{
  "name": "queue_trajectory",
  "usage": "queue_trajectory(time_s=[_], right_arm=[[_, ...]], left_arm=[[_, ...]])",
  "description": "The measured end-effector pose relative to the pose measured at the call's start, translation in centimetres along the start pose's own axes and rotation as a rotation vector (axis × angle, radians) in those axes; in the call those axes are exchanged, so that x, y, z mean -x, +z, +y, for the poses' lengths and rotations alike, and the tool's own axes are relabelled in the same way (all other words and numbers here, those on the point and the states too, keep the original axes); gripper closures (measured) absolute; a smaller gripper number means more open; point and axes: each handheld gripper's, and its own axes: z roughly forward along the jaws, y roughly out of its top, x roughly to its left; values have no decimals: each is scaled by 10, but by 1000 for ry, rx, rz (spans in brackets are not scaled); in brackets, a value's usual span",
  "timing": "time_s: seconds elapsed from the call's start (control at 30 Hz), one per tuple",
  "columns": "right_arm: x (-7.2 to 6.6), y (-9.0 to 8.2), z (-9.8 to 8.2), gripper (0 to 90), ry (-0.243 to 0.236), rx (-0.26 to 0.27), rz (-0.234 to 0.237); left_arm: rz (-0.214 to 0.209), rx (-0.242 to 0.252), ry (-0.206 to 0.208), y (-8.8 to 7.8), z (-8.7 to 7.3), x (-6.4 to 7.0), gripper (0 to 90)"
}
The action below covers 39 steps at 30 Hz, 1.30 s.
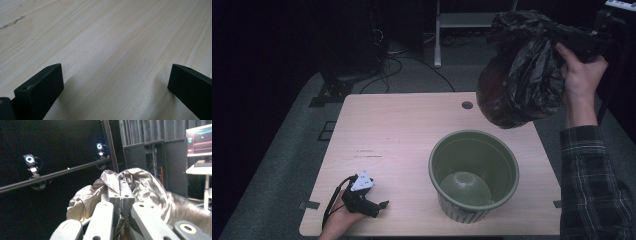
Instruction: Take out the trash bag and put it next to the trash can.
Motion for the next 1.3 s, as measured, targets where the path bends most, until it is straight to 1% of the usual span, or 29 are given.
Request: queue_trajectory(time_s=[0.13,0.3,0.4,0.5,0.6,0.67,0.8,0.97,1.17,1.2,1.23,1.3], right_arm=[[9,6,-12,900,-1,-27,-57],[23,10,-29,900,23,-41,-95],[31,12,-44,900,37,-55,-133],[39,12,-61,900,67,-61,-139],[43,14,-77,900,83,-76,-140],[43,16,-88,900,91,-84,-134],[40,24,-109,900,96,-103,-119],[37,35,-124,900,108,-128,-102],[32,46,-137,899,101,-152,-77],[31,47,-138,895,91,-159,-78],[29,48,-140,868,78,-166,-81],[25,50,-141,757,49,-164,-97]], left_arm=[[-3,-1,1,0,0,0,0],[-4,-1,2,0,0,0,0],[-4,-1,4,0,0,0,0],[-4,0,5,0,0,0,0],[-4,1,5,0,0,0,0],[-3,2,7,0,0,0,0],[-4,1,6,0,0,0,0],[-5,-1,7,0,0,0,0],[-6,0,9,0,0,0,0],[-6,0,9,0,0,0,0],[-6,0,9,0,0,0,0],[-6,0,9,0,0,0,0]])
